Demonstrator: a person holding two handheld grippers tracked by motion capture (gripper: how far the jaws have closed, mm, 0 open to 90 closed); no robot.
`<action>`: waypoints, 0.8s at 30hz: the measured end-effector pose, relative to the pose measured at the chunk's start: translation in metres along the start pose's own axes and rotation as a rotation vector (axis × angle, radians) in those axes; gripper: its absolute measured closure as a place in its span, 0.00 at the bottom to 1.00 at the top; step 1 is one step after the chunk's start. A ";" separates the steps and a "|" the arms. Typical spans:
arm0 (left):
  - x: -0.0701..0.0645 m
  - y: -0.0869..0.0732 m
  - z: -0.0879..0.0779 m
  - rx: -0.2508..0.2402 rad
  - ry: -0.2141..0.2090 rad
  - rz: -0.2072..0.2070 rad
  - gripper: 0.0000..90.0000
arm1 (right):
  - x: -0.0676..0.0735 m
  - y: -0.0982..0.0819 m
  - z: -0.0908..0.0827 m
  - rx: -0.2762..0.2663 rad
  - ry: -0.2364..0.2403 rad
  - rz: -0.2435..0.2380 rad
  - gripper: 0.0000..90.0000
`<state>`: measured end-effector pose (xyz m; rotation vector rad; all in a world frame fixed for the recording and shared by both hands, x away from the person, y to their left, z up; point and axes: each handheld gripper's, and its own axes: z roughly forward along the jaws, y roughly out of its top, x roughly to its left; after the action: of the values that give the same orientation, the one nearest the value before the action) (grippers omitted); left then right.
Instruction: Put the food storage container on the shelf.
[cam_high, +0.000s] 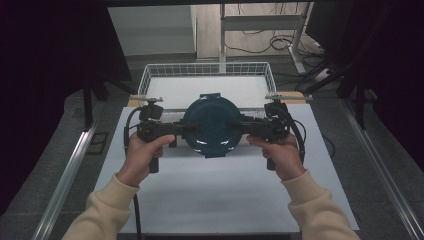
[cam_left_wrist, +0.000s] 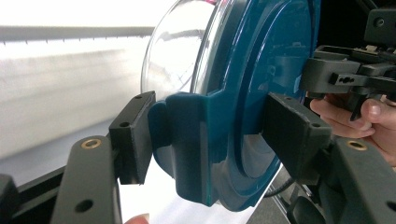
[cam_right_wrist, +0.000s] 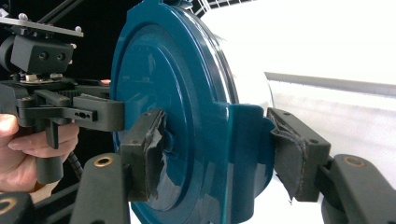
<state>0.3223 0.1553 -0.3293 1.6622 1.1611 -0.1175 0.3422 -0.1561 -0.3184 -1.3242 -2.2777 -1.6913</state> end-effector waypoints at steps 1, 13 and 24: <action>0.000 0.003 -0.001 0.000 0.001 0.001 0.40 | 0.001 0.003 0.000 -0.003 0.001 -0.003 0.43; -0.007 0.047 -0.009 -0.002 0.014 0.029 0.40 | 0.002 0.041 0.000 -0.029 0.014 -0.015 0.43; -0.007 0.085 -0.008 0.016 0.026 0.054 0.40 | -0.005 0.075 0.003 -0.029 0.027 -0.009 0.44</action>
<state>0.3773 0.1594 -0.2634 1.7118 1.1360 -0.0714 0.3935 -0.1523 -0.2637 -1.2900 -2.2561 -1.7406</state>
